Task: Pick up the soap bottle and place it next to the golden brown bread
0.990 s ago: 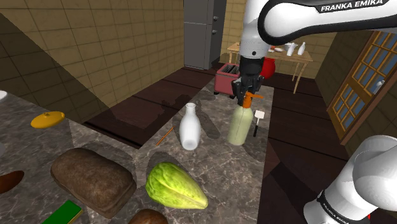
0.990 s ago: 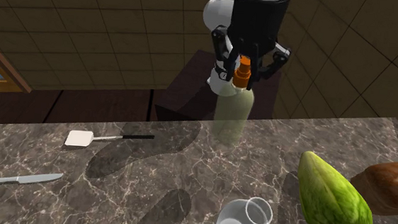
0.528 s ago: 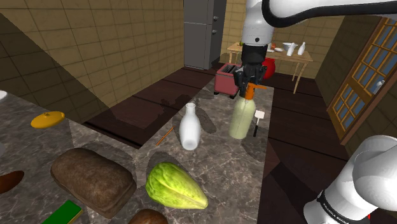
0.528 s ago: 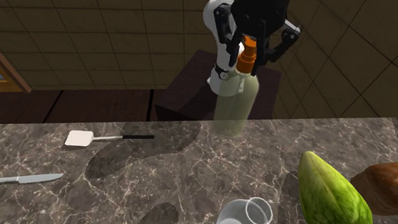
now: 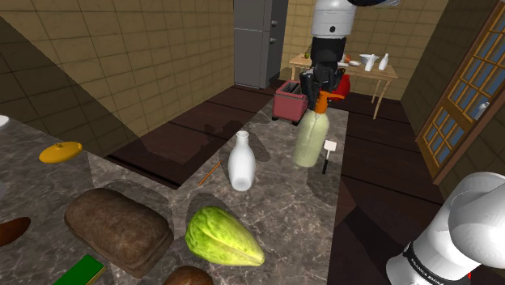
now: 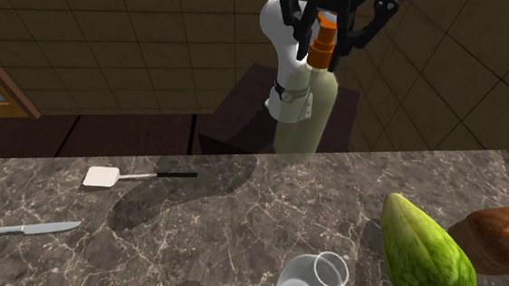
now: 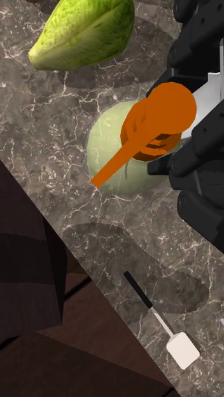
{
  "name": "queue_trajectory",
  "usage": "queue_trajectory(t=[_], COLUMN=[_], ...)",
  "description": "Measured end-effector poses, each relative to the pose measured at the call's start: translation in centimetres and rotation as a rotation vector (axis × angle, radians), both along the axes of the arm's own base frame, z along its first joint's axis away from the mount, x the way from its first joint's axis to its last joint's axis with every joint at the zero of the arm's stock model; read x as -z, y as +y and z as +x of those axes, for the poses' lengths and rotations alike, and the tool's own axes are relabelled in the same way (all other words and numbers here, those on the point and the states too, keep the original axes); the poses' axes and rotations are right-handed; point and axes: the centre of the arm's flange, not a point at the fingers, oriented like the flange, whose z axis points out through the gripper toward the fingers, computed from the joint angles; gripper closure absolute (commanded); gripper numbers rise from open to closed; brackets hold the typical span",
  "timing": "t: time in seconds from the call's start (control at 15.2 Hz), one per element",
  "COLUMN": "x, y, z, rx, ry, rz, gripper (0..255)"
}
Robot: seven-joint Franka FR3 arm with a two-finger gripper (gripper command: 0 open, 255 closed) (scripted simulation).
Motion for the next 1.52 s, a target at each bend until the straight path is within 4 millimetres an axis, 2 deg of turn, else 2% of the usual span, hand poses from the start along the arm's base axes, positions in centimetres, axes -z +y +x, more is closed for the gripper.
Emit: queue_trajectory(t=[1.12,1.32,1.52], x=[-8.9,-9.2,-9.5], y=[0.1,2.4,5.7], z=[0.0,-1.4,-3.5], rx=[0.0,-0.001,-0.002], ry=[0.0,0.0,0.0], rz=[0.0,0.0,0.0], gripper=[255,255,255])
